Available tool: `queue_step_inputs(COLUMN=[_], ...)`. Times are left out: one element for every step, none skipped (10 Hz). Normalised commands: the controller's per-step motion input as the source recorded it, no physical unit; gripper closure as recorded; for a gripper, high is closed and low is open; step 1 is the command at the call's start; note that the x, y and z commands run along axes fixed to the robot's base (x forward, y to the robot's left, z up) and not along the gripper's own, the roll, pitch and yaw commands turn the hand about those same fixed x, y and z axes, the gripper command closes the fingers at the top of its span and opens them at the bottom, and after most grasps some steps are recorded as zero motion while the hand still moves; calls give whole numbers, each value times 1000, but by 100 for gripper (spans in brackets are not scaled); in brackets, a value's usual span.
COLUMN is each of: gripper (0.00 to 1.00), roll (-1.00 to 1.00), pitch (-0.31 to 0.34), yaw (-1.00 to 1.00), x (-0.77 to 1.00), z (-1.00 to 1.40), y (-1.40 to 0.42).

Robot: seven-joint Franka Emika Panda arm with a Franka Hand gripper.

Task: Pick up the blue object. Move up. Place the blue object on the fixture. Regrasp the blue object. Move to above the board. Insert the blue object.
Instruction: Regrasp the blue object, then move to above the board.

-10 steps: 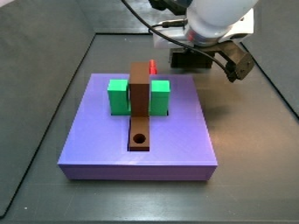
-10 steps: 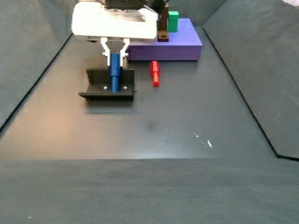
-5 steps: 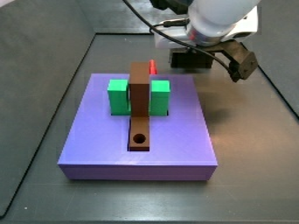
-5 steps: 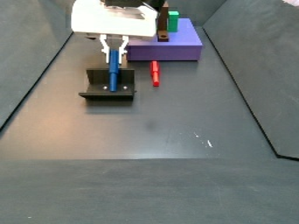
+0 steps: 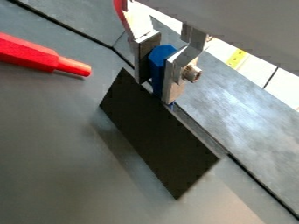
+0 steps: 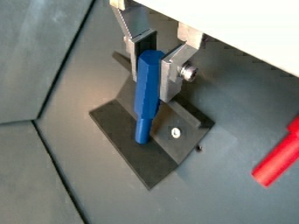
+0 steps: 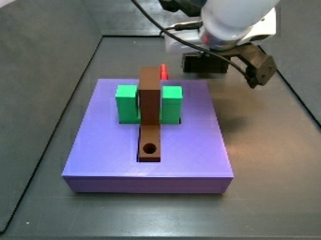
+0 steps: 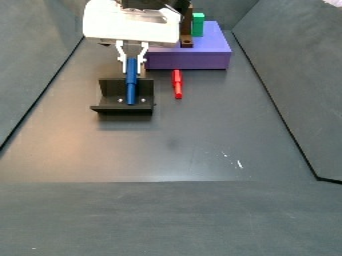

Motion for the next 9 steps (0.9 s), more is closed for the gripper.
queue_step_inputs(gripper=[100,100,100,100,100,100,100,100,100], roll=[0,0,0,0,0,0,-20,-86,-69], pitch=[0,0,0,0,0,0,19,58,44], yaw=[0,0,0,0,0,0,31,20,26], x=[0,0,0,0,0,0,1,-31,-15], z=[0,0,0,0,0,1400,1400,1400,1400], y=[0,0,0,0,0,0,-1,-10,3])
